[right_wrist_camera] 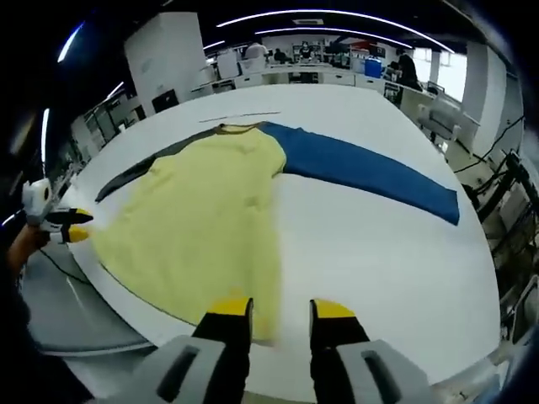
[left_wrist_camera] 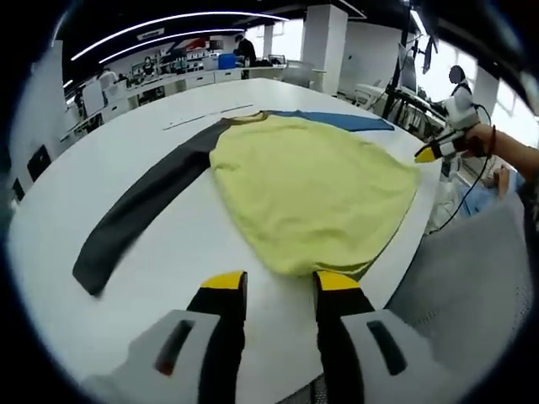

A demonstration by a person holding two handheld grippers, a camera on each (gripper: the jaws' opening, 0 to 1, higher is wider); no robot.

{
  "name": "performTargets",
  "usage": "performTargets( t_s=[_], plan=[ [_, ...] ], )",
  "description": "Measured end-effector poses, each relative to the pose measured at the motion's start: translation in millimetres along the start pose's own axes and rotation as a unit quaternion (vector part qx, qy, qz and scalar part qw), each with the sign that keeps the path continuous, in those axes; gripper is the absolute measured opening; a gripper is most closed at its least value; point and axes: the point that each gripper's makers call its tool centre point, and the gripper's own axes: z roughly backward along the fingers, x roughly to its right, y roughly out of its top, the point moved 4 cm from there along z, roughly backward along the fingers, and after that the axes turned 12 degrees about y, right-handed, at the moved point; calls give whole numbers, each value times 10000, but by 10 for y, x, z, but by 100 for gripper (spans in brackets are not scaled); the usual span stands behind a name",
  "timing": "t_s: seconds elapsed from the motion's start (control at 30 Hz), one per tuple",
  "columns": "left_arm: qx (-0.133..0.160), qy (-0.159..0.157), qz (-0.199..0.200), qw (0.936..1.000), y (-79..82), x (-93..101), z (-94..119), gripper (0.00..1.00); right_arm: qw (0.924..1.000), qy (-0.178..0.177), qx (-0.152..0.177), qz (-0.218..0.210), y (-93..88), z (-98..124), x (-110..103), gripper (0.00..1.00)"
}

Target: Fold the garment on the visible template until the final outline fits inside the template.

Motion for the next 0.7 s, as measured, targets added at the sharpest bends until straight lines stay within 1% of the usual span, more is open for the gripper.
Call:
performTargets(
  t_s=[0.07,0.17,0.27,0.33,0.4,0.43,0.57,0.67,0.7],
  plan=[
    [53,94,115,9999,33,-64,1,36,10000,40,89,-8,80,-19,28,27],
    [83,182,132,9997,77,-148,14,41,9997,66,211,97,221,-53,64,32],
    [149,252,146,9995,135,-239,25,44,9995,133,262,153,337,-91,102,34],
    [193,296,183,9992,181,-306,19,45,9992,181,312,154,405,-121,127,35],
    [224,372,204,9988,234,-374,5,44,9991,233,296,187,476,-165,154,35],
    [232,444,209,9985,266,-413,-11,44,9990,235,302,232,512,-183,166,35],
    [312,684,292,9967,364,-555,-96,42,9984,296,346,333,684,-277,223,35],
    [383,763,413,9955,453,-635,-183,41,9979,327,394,388,807,-356,263,34],
    [395,776,424,9953,464,-645,-197,40,9975,399,441,380,861,-397,265,34]
  ],
)
